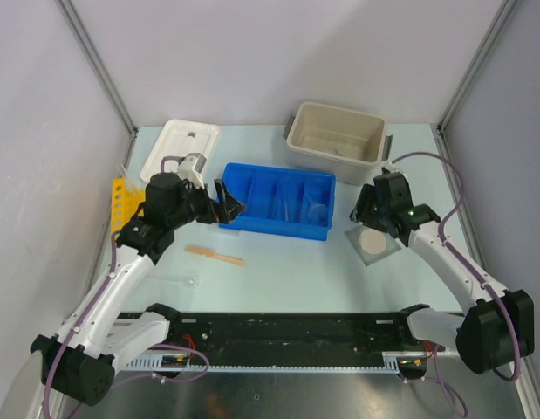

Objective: Organize the chemistry lab equipment

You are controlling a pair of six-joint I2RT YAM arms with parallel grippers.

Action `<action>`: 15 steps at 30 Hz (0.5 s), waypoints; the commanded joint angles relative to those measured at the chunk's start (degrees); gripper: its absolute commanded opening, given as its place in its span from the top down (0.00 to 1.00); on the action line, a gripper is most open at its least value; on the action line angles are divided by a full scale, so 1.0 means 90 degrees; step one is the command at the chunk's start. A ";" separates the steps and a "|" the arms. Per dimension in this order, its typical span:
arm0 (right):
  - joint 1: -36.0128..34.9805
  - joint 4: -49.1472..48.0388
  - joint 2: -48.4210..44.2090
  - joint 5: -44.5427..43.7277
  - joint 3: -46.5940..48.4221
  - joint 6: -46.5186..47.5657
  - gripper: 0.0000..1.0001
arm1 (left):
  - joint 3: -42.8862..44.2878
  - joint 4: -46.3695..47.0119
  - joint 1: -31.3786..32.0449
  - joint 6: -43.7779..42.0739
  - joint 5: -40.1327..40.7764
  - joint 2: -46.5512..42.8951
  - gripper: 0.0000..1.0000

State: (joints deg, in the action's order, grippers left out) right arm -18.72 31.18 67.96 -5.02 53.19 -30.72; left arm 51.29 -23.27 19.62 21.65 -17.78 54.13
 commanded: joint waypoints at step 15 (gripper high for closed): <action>0.1947 -0.1127 0.0608 0.0596 -0.1520 -0.0434 0.39 | 0.0014 0.0144 0.0038 0.0068 -0.0002 0.0032 0.01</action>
State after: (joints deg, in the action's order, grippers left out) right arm -1.26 24.62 70.22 -1.83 40.10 -34.72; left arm 51.29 -23.27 19.64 21.63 -16.75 54.41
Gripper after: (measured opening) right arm 0.623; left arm 0.994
